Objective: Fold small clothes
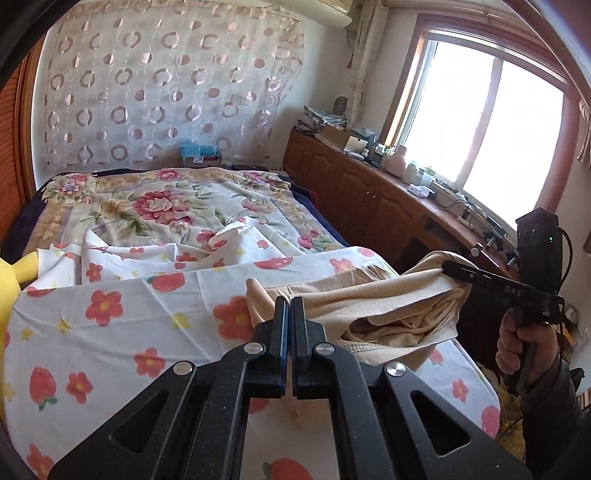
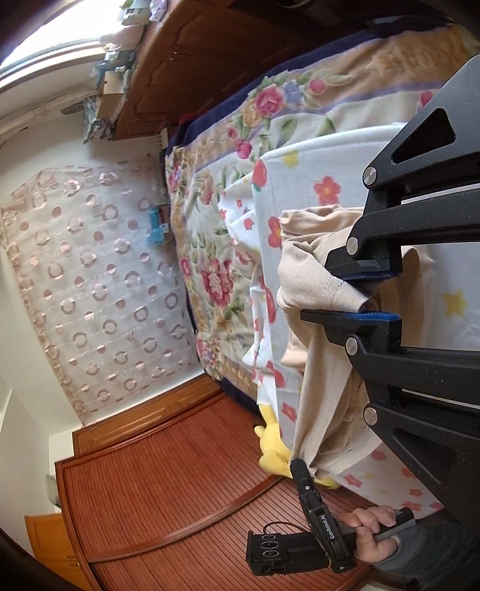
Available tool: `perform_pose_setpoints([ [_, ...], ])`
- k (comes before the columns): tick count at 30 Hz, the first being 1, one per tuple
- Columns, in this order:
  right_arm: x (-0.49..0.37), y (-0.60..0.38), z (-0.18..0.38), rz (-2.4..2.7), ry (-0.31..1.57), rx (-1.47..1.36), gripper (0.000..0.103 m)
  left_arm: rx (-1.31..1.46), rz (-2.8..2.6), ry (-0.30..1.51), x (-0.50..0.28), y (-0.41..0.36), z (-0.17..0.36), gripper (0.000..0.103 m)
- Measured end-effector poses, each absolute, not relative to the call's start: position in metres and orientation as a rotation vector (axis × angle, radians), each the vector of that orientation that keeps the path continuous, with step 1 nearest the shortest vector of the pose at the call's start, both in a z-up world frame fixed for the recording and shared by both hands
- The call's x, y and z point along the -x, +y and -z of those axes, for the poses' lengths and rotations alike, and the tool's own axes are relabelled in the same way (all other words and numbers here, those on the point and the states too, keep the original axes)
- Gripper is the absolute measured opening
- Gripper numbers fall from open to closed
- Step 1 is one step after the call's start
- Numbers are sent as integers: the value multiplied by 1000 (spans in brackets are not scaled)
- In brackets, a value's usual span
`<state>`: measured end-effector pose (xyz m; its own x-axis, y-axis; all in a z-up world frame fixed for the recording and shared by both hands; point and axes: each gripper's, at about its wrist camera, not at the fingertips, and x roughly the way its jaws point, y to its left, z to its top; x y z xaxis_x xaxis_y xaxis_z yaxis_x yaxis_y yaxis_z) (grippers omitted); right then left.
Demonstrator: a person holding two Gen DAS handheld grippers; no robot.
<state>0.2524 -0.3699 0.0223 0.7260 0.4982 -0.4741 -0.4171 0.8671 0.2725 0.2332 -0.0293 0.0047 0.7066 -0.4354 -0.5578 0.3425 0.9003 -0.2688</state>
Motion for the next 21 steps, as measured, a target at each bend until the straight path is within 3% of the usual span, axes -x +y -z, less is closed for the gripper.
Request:
perform_pose_setpoints([
  [5,-294,-361,-30,-469,601,-163,22,151,414,698,-283,-33,10,2],
  [7,-301,-362,-34,-446,593,-153,38,150,406,717,-300,-36,15,2],
  [8,-292,-363,-40,-429,579,-138,41,147,401,725,-305,-38,17,2],
  [15,-247,-365,-44,-423,518,9,49,122,356,778,-327,-35,35,5],
  [16,-244,-363,-40,-414,534,37,49,121,363,775,-325,-34,34,18],
  [20,-231,-355,-22,-415,594,130,49,103,400,752,-308,-27,29,46],
  [21,-227,-354,-17,-422,608,136,49,95,410,754,-303,-27,29,60],
])
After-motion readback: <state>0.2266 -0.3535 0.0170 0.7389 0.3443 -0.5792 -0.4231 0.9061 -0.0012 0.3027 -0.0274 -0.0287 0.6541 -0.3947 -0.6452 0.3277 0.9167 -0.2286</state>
